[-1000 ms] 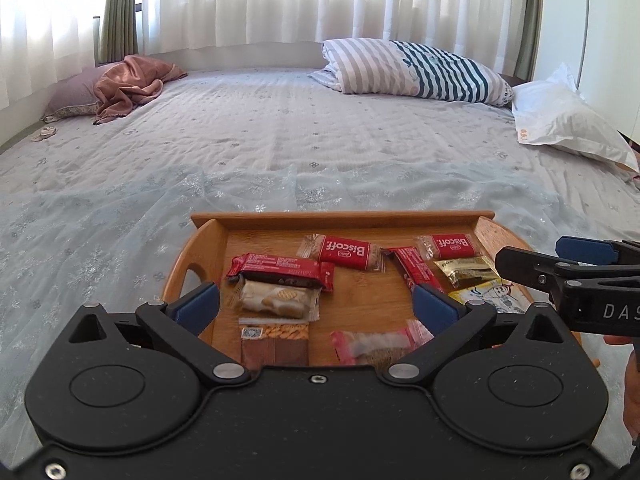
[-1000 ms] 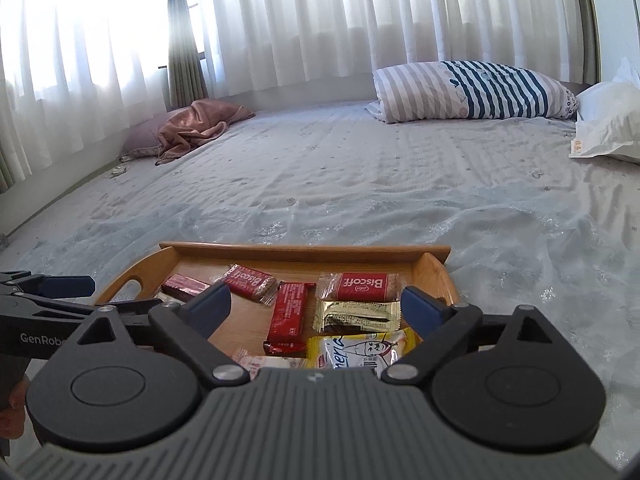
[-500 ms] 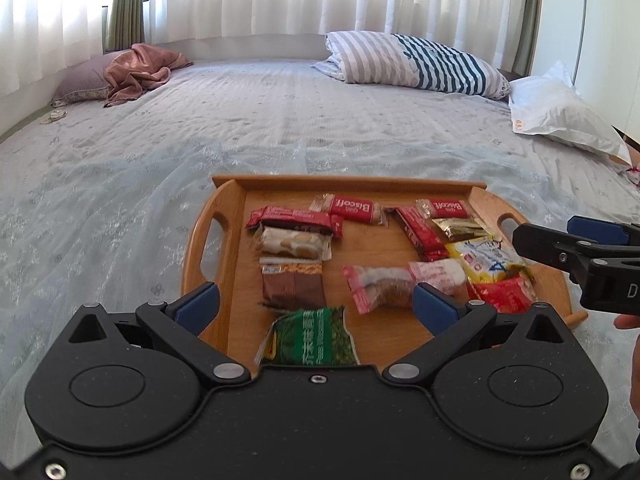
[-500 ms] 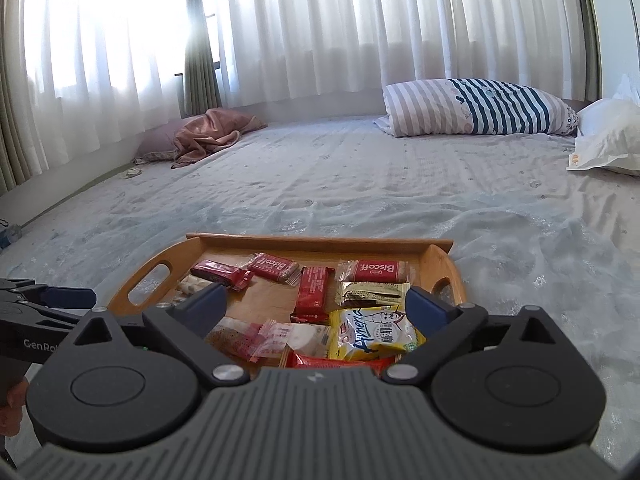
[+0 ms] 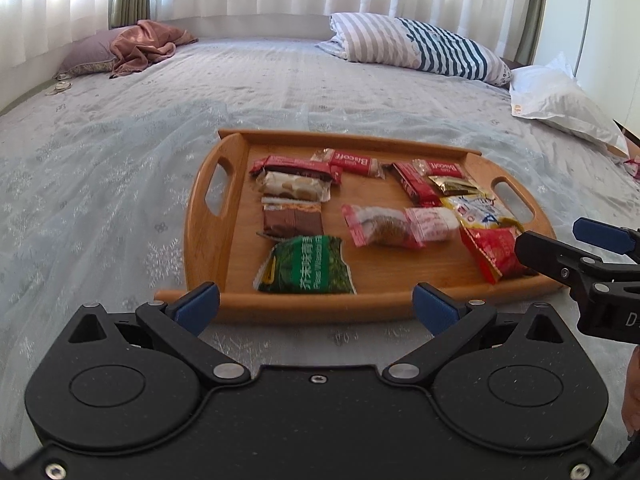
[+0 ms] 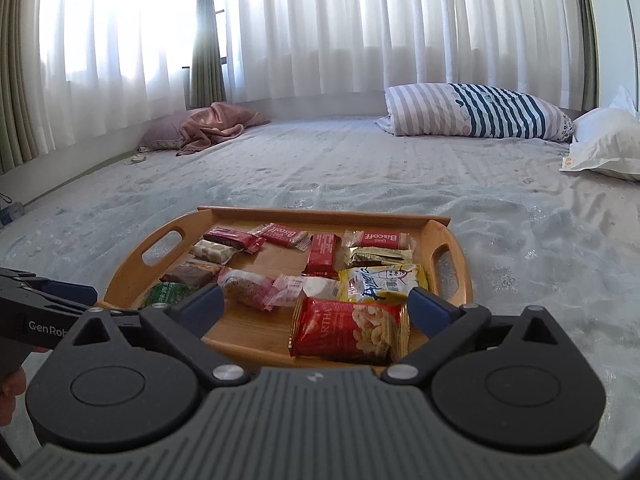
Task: Organize snacks
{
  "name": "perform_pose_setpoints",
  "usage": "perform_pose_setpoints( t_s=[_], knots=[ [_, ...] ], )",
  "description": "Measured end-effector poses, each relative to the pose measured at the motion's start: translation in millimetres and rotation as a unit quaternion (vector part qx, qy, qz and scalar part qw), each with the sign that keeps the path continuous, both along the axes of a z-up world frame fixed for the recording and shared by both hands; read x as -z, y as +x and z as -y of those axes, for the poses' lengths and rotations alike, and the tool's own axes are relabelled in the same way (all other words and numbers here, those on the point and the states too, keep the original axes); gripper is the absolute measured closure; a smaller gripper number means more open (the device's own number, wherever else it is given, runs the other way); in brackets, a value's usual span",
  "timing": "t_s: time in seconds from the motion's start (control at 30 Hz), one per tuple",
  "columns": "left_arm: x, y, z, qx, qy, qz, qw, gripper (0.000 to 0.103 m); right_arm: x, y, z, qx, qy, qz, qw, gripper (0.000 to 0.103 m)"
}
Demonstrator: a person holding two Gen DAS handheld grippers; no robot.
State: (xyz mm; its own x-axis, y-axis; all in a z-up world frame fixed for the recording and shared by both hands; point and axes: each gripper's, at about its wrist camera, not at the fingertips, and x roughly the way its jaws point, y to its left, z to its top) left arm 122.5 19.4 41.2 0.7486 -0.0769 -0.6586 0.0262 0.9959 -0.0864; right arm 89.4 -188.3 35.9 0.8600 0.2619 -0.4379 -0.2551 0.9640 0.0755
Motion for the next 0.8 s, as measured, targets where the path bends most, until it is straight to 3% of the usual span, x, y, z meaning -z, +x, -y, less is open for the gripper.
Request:
perform_pose_setpoints(
  t_s=[0.6, 0.8],
  knots=[
    [41, -8, 6, -0.015, 0.016, -0.025, 0.9994, 0.0, 48, -14, 14, 0.047, -0.01, -0.041, 0.998, 0.0],
    [48, -7, 13, -0.016, 0.041, -0.009, 0.999, 0.0, 59, -11, 12, 0.054, -0.013, -0.056, 0.997, 0.0]
  ],
)
